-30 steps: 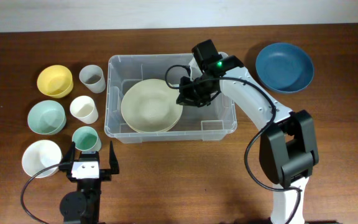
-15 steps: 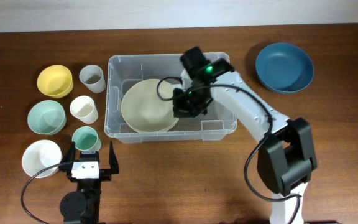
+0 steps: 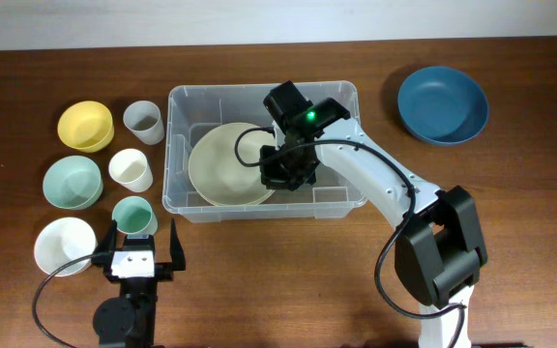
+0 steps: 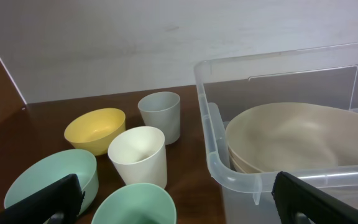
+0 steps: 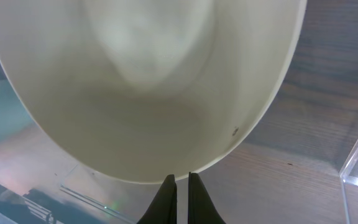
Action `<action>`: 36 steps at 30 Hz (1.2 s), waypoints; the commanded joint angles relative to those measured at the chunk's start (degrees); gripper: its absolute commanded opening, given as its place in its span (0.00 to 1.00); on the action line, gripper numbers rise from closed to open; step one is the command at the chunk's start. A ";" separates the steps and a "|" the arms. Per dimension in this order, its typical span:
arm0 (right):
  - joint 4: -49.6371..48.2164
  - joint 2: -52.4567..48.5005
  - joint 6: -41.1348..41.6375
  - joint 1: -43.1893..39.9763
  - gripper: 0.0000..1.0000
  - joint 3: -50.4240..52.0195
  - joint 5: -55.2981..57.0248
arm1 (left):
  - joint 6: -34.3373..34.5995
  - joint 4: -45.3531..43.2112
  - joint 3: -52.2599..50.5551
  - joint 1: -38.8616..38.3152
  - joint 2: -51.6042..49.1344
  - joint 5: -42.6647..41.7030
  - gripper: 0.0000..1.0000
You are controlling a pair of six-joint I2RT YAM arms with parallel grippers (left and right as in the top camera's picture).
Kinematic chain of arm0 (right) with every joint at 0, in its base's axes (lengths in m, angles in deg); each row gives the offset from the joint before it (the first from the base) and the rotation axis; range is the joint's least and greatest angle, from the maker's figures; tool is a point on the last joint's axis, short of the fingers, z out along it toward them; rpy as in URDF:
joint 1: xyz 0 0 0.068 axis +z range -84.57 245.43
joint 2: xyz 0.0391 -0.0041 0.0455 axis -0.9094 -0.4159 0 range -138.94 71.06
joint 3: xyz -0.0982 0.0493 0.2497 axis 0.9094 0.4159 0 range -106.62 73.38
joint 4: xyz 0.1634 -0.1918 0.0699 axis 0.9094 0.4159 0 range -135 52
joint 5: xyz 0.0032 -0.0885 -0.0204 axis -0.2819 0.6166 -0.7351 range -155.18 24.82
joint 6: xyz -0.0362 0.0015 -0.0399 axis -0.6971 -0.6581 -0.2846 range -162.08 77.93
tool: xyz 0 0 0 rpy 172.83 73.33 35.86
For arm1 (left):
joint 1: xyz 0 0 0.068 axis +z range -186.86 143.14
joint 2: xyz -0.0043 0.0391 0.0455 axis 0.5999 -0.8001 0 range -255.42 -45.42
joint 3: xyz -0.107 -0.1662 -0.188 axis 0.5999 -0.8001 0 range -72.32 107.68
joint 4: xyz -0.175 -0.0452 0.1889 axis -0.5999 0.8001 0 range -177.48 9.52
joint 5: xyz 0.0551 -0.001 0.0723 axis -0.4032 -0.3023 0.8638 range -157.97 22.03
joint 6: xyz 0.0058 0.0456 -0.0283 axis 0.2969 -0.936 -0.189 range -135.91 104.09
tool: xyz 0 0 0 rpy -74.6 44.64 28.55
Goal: Pack container
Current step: 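Lower the bowl onto the first bowl and open the right gripper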
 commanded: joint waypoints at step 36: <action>-0.04 -1.95 0.46 -0.11 0.09 -0.72 3.13 | -0.94 0.11 -0.33 0.26 0.37 0.17 0.99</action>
